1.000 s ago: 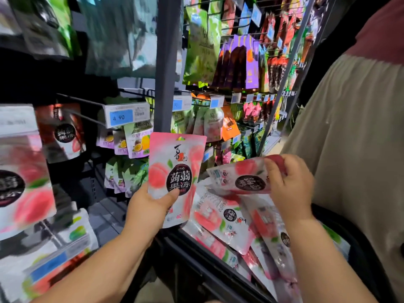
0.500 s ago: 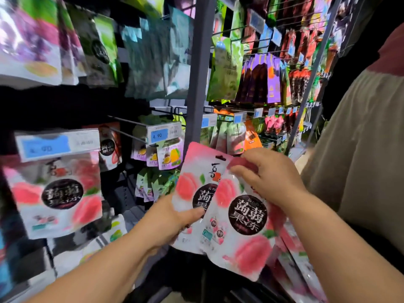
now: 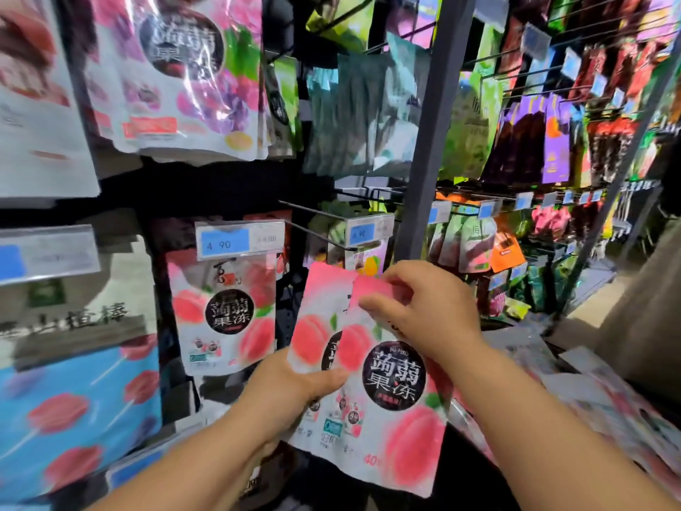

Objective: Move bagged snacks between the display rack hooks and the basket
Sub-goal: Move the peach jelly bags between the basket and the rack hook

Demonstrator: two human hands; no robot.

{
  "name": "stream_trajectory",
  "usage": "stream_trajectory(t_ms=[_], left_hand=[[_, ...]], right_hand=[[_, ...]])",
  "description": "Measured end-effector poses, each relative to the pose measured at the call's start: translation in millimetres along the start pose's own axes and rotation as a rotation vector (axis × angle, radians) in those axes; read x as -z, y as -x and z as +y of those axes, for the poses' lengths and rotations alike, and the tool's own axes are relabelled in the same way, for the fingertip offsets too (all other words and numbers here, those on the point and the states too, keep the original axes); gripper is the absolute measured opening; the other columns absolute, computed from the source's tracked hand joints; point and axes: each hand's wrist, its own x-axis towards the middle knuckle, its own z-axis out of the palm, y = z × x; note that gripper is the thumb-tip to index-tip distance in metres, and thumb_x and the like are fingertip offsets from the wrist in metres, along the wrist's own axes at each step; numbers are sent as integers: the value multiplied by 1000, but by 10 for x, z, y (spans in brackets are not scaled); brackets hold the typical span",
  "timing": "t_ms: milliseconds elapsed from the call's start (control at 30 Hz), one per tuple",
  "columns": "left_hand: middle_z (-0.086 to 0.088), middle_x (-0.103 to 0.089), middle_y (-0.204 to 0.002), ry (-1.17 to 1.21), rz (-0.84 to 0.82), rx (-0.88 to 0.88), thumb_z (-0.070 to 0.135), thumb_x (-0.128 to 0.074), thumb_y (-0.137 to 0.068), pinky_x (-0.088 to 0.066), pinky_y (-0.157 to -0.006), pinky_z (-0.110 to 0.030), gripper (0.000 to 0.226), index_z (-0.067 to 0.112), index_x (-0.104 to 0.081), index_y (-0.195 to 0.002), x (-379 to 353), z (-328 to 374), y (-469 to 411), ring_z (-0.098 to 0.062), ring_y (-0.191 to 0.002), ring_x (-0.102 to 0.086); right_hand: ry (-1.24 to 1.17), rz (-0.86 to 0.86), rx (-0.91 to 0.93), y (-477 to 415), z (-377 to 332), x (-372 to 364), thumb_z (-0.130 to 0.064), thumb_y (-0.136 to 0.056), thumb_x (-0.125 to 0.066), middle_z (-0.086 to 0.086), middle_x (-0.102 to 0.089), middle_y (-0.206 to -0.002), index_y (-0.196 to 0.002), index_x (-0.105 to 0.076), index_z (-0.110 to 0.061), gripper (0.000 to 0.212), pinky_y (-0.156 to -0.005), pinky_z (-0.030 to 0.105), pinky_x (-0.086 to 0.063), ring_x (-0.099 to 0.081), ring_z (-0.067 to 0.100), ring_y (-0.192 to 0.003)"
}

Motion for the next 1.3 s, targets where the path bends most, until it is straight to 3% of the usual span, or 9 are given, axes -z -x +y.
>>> stream_trajectory(t_ms=[133,267,467,533,633,833,1000,1133,1300], left_hand=[[2,-77,-93,38,137,-1,37,-87,-59,-52,-95,-49,41,22,-75,-95,191,-114,28,-21,-93,-72],[2,-76,-98,86,268,-16,46,-86,-55,-51,-96,-51,53,25,-73,-101,296,-207,21,-21,-96,-71],[4,-77,-88,64,302,-39,35,-86,-69,-58,-79,-34,28,23,-76,-93,421,-286,49,-15,-84,-73],[5,-77,-84,35,338,-35,23,-84,-74,-54,-65,-20,20,18,-76,-92,503,-308,91,-10,-76,-72],[3,-77,-79,47,410,-18,17,-87,-70,-56,-73,-33,17,18,-76,-84,670,-373,162,-21,-79,-73],[13,-62,-45,-53,630,-63,13,-83,-73,-36,-37,-11,18,13,-65,-73,1070,-408,435,-5,-44,-57],[0,-65,-50,-51,746,-41,45,-88,-54,-41,-53,-29,41,14,-67,-72,1330,-451,604,-16,-46,-56],[-3,-63,-52,-21,790,-42,18,-86,-70,-41,-43,-24,21,10,-66,-73,1439,-467,658,-5,-34,-48],[3,-56,-42,90,777,-20,18,-88,-67,-34,-47,-25,27,11,-63,-72,1487,-532,683,-6,-32,-42]], right_hand=[[-331,102,-196,159,83,-247,-53,-74,-76,-17,-46,-115,-129,-48,-32,65,-92,27,-42,-47,2,-103],[-760,-136,-464,407,64,-554,-41,-64,-89,-6,-57,-120,-120,-39,-29,76,-84,21,-49,-59,4,-102],[-1252,-452,-417,584,57,-958,-8,-70,-82,17,-68,-121,-133,-52,-10,70,-97,53,-51,-66,36,-112],[-1271,-426,-414,584,18,-1016,-7,-68,-81,18,-69,-118,-131,-53,-9,69,-97,55,-51,-66,38,-110],[-1253,-379,-456,528,-24,-1099,-18,-59,-86,16,-72,-113,-125,-58,-12,72,-97,58,-50,-69,37,-105],[-1231,-393,-427,307,-128,-1200,-11,-67,-79,13,-74,-109,-120,-62,-13,55,-96,55,-52,-71,34,-102],[-1201,-445,-376,127,-298,-1319,2,-81,-74,4,-76,-102,-117,-61,-16,43,-82,36,-59,-73,24,-96],[-1185,-494,-315,53,-405,-1419,-13,-70,-77,9,-73,-111,-121,-58,-15,55,-90,47,-57,-71,29,-103],[-1173,-543,-280,35,-456,-1502,-28,-65,-83,9,-71,-116,-125,-55,-17,67,-95,55,-52,-69,29,-107]])
